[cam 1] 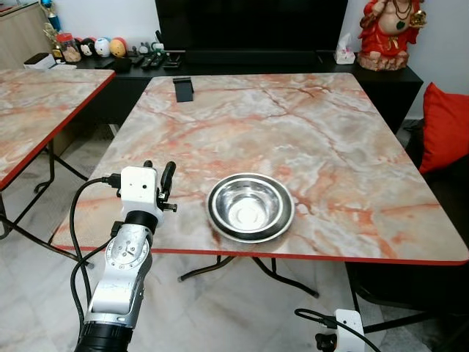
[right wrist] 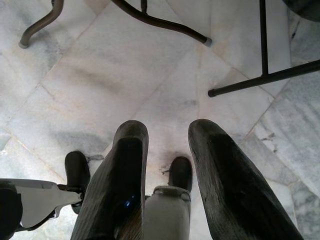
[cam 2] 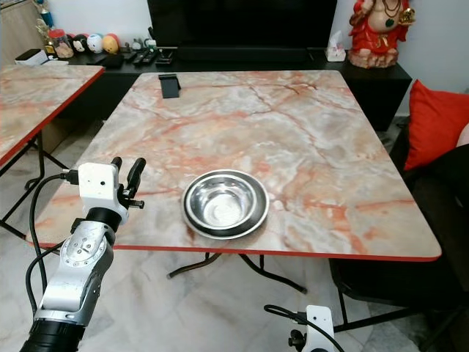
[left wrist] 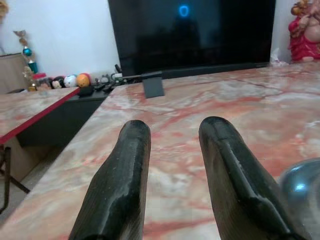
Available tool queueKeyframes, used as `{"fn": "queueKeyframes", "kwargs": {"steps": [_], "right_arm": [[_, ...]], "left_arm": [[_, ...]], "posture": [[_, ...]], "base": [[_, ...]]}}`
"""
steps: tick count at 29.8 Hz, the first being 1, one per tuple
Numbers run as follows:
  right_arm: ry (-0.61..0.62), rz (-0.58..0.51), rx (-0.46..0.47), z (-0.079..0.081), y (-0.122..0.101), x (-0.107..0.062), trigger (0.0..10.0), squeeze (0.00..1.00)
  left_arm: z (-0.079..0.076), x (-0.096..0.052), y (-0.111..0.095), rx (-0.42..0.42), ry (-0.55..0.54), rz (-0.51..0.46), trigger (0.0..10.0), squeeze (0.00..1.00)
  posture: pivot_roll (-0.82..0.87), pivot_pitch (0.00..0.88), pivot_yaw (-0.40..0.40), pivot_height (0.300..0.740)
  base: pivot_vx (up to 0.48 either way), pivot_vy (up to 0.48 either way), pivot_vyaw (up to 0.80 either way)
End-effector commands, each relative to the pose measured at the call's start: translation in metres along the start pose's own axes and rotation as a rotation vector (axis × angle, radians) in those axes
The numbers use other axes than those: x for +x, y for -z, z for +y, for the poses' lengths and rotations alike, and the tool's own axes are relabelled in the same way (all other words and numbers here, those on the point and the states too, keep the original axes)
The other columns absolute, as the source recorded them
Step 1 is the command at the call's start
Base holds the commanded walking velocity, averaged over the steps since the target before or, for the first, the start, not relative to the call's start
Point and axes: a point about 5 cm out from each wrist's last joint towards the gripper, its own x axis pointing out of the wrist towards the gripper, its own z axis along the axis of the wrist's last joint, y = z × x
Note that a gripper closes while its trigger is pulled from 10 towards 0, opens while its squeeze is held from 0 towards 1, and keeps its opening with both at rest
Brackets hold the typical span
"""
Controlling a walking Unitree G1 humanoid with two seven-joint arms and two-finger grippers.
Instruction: Setting the table
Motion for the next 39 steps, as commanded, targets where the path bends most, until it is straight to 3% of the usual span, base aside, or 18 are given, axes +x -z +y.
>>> {"fn": "queueKeyframes", "kwargs": {"steps": [1,39], "right_arm": [[-0.008,-0.006,0.001,0.0023,-0.0009,0.0004,10.0,0.00],[-0.009,-0.008,-0.004,0.0036,-0.0021,0.0009,10.0,0.00]], "left_arm": [[0.0027,0.0022,-0.0039,0.007,-0.018,-0.019,10.0,0.00],[0.0052,0.0038,-0.0081,0.013,-0.032,-0.031,10.0,0.00]], "posture": [[-0.05,0.000,0.041,0.740],[-0.04,0.000,0.046,0.740]], "base": [[0.000,0.319,0.00],[0.000,0.329,0.00]]}}
